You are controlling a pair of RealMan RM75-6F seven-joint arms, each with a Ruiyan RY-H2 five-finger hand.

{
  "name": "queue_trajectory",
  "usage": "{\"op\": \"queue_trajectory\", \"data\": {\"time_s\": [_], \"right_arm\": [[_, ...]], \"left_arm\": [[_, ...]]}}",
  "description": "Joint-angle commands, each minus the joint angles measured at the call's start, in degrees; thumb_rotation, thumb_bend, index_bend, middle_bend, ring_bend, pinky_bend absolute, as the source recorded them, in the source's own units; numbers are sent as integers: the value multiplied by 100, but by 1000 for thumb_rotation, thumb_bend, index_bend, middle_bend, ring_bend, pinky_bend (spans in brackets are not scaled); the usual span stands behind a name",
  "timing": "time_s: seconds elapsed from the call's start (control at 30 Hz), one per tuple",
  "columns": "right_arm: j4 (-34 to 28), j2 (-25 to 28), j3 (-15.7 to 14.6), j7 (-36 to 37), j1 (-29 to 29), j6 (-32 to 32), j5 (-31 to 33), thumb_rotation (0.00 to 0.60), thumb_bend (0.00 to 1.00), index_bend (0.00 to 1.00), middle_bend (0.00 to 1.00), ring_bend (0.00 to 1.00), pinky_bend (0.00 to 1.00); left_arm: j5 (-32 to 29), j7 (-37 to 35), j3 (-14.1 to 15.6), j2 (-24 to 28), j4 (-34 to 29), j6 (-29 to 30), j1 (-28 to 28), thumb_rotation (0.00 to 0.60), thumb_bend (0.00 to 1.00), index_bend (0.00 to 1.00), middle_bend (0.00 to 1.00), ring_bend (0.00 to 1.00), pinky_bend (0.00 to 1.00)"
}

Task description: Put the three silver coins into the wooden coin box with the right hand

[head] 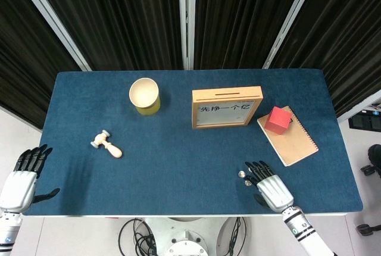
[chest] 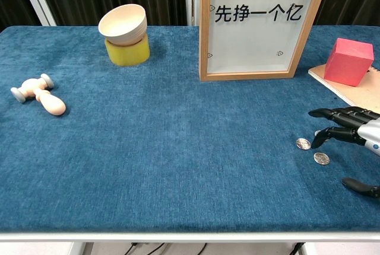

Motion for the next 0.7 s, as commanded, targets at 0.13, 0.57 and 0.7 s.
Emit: {"op": "queue_trajectory", "data": {"time_s": [0.13,0.57,0.7], "right_arm": [[159,-124,-17,67,17,77,5,600,275,325,0,0,0],[442,-350,28,181,48,232,92,600,290,400,0,0,0],[491,-379,21,192,61,236,117,600,303,409,0,0,0]], "left_arm": [[5,-30,-9,-15,35,-2,-9,600,0,17,0,0,0],[-36,-93,-31,-28,105,-85,-52,600,0,17,0,0,0],[-45,-121,-32,-40,136,-104,-60,600,0,17,0,0,0]]}}
